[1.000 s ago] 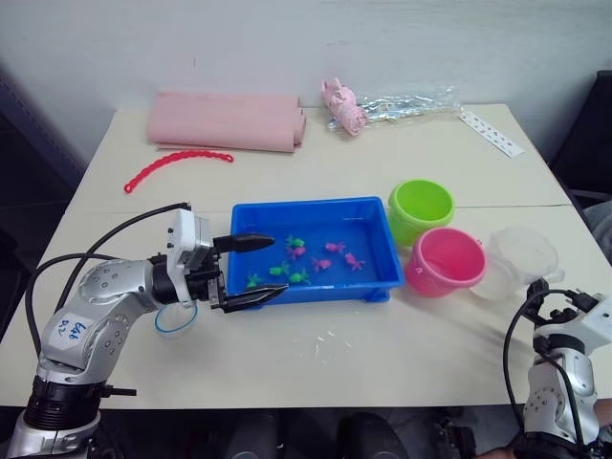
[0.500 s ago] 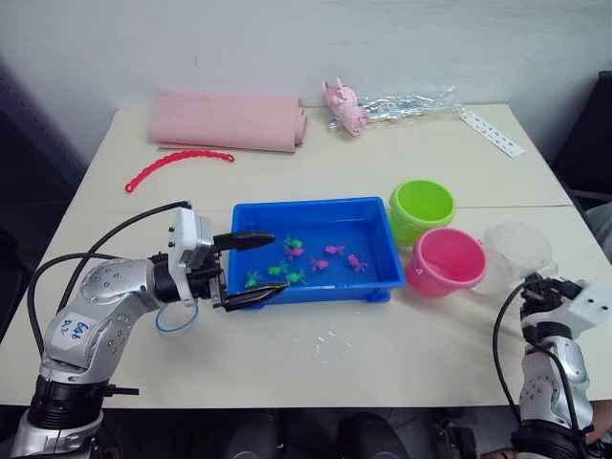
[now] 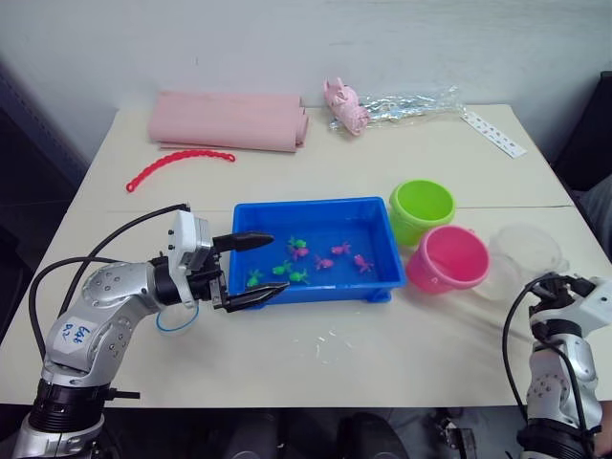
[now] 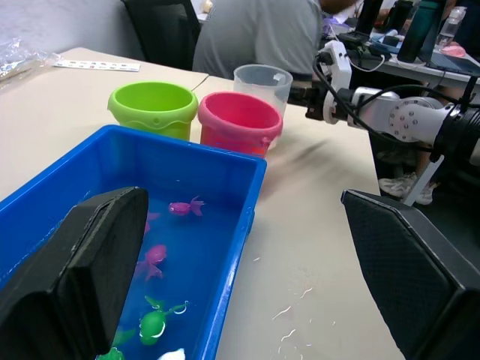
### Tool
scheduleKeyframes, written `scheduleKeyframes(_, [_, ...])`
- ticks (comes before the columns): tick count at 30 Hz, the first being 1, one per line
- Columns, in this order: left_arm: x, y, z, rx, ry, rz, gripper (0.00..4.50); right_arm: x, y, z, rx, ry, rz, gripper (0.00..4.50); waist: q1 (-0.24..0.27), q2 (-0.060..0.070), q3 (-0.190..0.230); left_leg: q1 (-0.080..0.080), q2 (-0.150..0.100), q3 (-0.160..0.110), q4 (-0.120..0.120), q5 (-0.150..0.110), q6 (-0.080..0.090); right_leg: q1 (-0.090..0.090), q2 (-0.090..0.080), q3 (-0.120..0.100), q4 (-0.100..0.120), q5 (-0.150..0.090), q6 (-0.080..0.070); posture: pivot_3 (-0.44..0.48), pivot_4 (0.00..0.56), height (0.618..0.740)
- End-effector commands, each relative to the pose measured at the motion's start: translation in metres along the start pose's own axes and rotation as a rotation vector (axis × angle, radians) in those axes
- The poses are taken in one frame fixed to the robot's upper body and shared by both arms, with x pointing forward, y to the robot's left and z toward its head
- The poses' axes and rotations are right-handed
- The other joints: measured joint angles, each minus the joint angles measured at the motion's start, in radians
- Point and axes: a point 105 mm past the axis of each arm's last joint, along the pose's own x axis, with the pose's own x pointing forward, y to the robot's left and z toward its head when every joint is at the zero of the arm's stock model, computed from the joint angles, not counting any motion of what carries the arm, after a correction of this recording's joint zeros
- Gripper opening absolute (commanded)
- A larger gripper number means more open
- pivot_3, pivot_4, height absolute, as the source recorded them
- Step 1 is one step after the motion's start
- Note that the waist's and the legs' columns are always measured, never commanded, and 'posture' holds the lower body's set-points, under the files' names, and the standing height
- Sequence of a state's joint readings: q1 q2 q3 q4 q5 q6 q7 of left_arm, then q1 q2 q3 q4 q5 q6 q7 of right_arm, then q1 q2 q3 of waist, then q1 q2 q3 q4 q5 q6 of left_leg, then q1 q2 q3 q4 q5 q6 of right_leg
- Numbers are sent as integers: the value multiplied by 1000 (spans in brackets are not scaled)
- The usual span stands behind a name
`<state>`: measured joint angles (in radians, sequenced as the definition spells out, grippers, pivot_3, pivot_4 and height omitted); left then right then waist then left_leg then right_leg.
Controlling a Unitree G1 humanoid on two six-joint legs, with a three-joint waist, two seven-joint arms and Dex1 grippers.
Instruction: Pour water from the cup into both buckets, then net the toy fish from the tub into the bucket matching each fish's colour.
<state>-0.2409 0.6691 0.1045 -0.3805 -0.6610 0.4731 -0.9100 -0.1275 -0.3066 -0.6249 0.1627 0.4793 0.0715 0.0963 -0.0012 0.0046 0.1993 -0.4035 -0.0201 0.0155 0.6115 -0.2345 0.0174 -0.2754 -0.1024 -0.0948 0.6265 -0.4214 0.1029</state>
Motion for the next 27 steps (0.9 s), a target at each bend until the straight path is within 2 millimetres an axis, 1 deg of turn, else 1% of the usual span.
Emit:
scheduleKeyframes(1, [-1,-3,8,43,-22,2,4500,8,-10,26,-4,-78,-38,79,0,0,0,0,0,0,0,0,0,0,0,0,0,0,0,0,150,740])
scheduleKeyframes(7, [-2,-4,8,45,-18,5,4500,13,-15,44,-74,-122,-19,79,0,1,1,0,0,0,0,0,0,0,0,0,0,0,0,0,150,740])
scheduleKeyframes(11, [-3,-3,7,46,-9,0,4500,12,-11,64,-221,-159,60,79,3,2,1,-1,0,1,0,0,1,0,0,0,0,0,0,0,150,740])
scheduleKeyframes(14, [-3,-2,7,43,-3,-13,4500,9,-13,81,-294,-191,81,79,3,2,1,-1,0,1,0,0,1,0,0,0,0,0,0,0,150,740])
scheduleKeyframes(16, [-2,-2,7,41,-1,-19,4500,7,-12,88,-321,-202,93,79,3,2,1,-1,0,1,0,0,1,0,0,0,0,0,0,0,150,740])
scheduleKeyframes(18, [0,-1,6,33,1,-33,4500,5,-4,99,-388,-218,143,79,3,2,1,-1,0,1,0,1,1,0,0,0,0,0,0,0,150,740])
scheduleKeyframes(21, [5,2,5,13,-1,-53,4500,0,8,111,-472,-226,214,79,4,2,1,-1,0,1,0,1,1,0,0,0,0,0,0,0,150,740])
scheduleKeyframes(23, [9,4,6,0,-11,-68,4500,-1,11,118,-499,-231,227,79,4,2,1,-1,0,2,0,1,1,0,0,0,0,0,0,0,150,740])
scheduleKeyframes(25, [12,4,7,-6,-12,-81,4500,-1,13,121,-514,-232,227,79,4,2,1,-1,0,2,1,1,1,0,0,0,0,0,0,0,150,740])
scheduleKeyframes(27, [16,5,6,-10,-11,-96,4500,-3,20,123,-542,-237,250,79,6,2,1,-1,0,2,1,1,1,0,0,0,-1,0,0,0,150,740])
